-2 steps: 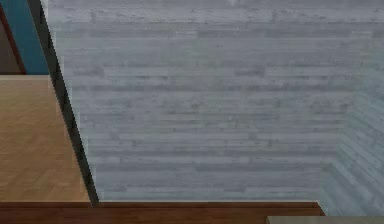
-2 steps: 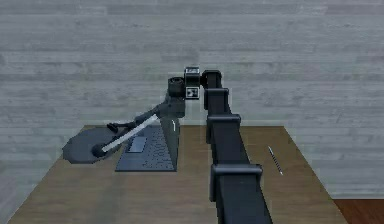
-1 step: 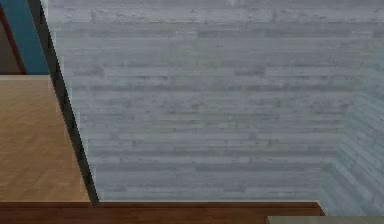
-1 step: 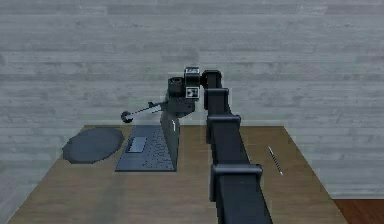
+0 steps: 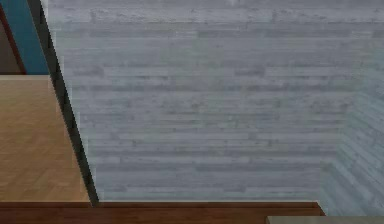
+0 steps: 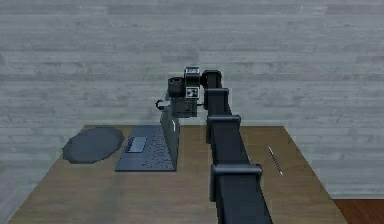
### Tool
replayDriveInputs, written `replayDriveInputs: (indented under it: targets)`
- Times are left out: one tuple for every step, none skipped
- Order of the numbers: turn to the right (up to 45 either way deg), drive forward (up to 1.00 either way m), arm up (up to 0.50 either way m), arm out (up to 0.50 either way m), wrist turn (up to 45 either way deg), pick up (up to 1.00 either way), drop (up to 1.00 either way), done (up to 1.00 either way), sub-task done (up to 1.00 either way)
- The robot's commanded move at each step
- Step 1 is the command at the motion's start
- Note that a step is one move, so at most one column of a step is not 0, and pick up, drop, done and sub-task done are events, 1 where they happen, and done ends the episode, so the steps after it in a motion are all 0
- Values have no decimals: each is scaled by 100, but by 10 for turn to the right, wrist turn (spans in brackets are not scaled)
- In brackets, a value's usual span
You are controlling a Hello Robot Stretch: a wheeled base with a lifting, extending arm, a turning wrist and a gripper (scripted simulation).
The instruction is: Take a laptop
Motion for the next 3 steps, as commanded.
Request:
replayDriveInputs:
  targets:
    - [0,0,-30,0,0,0,0,0,0]
    - [0,0,0,0,0,100,0,0,0]
    - [0,0,10,0,0,0,0,0,0]
